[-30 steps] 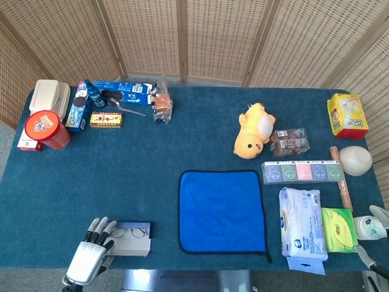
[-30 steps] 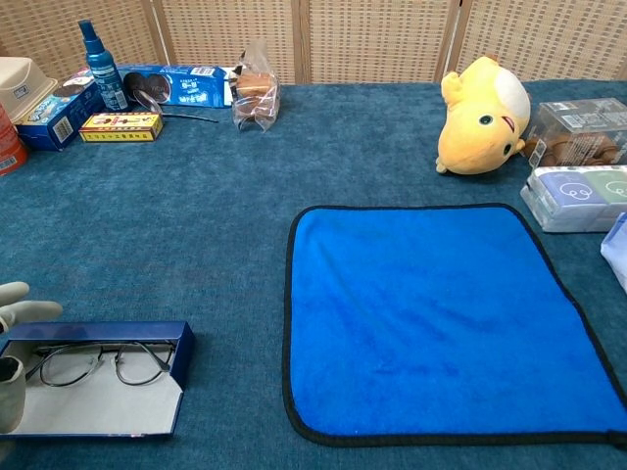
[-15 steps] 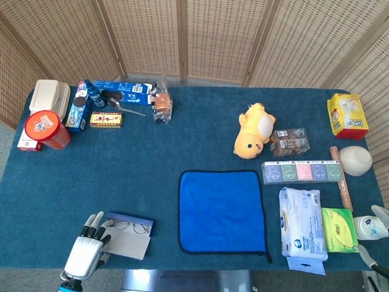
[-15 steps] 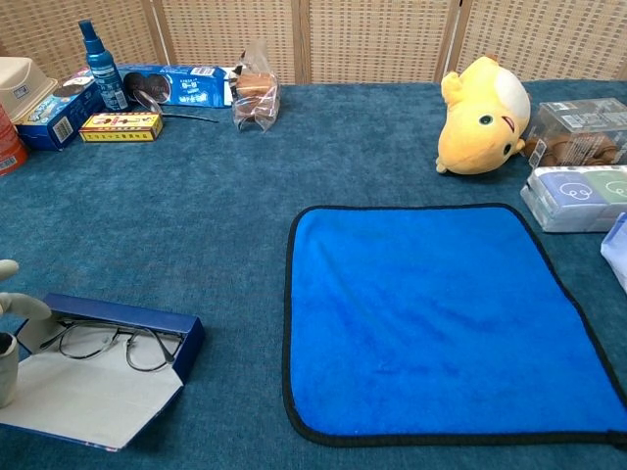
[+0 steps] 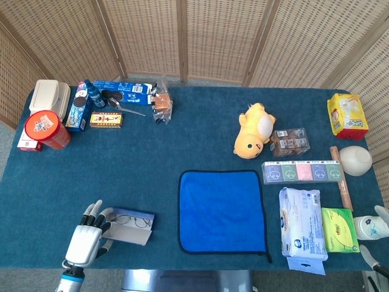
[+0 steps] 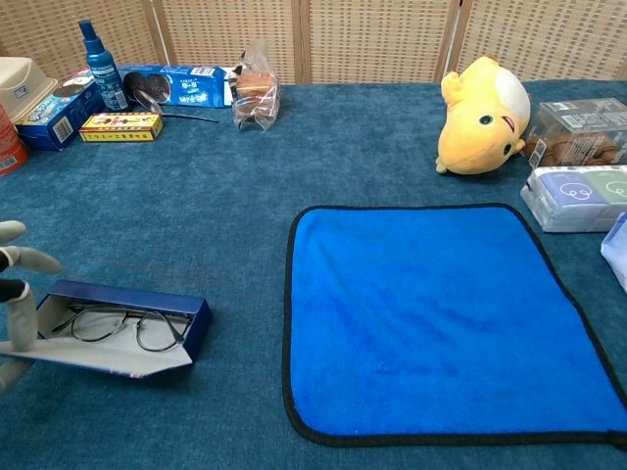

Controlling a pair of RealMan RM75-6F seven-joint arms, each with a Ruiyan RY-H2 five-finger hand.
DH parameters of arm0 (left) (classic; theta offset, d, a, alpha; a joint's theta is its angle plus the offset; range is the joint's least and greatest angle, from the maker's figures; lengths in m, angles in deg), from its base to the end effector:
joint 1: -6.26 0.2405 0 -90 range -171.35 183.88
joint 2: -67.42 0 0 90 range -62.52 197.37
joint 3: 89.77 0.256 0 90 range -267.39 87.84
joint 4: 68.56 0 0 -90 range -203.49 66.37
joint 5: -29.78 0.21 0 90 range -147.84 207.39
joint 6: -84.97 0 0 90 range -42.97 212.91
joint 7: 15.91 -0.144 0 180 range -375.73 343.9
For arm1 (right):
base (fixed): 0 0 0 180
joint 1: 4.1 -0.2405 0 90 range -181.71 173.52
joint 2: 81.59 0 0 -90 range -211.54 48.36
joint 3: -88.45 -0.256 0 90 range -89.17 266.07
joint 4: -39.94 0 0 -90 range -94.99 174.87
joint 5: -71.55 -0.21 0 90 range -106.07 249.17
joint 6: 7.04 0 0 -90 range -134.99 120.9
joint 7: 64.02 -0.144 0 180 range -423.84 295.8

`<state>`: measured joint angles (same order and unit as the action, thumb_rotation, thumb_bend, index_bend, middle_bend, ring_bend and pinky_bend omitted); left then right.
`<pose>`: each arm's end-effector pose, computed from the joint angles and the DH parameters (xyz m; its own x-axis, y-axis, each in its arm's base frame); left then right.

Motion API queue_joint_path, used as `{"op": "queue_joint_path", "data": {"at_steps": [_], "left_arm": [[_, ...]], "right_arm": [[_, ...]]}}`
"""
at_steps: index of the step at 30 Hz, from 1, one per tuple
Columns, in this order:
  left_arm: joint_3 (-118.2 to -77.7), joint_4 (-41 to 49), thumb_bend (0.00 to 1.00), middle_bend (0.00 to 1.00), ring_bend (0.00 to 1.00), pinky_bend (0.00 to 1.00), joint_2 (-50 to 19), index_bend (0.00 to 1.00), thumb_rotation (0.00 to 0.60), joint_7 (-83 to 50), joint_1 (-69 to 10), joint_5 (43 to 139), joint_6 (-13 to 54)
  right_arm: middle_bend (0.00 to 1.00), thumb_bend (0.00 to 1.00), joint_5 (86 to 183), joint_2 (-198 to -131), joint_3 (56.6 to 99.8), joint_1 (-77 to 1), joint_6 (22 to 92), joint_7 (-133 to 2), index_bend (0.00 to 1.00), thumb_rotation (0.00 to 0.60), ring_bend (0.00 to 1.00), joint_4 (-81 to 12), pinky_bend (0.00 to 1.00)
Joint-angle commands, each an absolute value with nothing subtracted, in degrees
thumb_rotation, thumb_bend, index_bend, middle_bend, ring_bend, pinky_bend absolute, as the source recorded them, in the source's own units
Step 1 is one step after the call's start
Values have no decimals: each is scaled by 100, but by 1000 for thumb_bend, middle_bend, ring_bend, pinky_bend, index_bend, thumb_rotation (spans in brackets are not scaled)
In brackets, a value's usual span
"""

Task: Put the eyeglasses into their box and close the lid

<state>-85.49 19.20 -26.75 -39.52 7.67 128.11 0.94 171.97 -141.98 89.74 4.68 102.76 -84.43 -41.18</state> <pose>-0.2293 0.1189 -0.0122 0.3769 0.1122 0.9194 0.9173 -0.1833 -0.3536 -0.3214 -0.0814 0.2230 0.2701 0.1891 0.9441 -0.9444 -0.1389 0.2980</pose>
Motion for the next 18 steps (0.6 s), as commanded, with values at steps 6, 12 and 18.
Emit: {"op": "queue_joint_path", "data": {"at_steps": [6,12,18], "left_arm": [[-8809,1872,375,113,0,66,-2780,335,600,-4112,609,12536,209],[-9172,1719,368,11,0,37,-2916,155,600,-4369,400,12135,419],[-9435,1725,366,0,0,29,-2986,116,600,-4598,166,11833,591]], "right_arm": [[178,279,17149,-14206,8956,508,10314,-8531,102,600,66,-4056,123],[178,279,17109,-14200,8934,551,10381,-8619,103,600,66,-4004,123],[178,279,17094,-14199,8931,592,10417,-8653,102,600,66,-3977,124]]}}
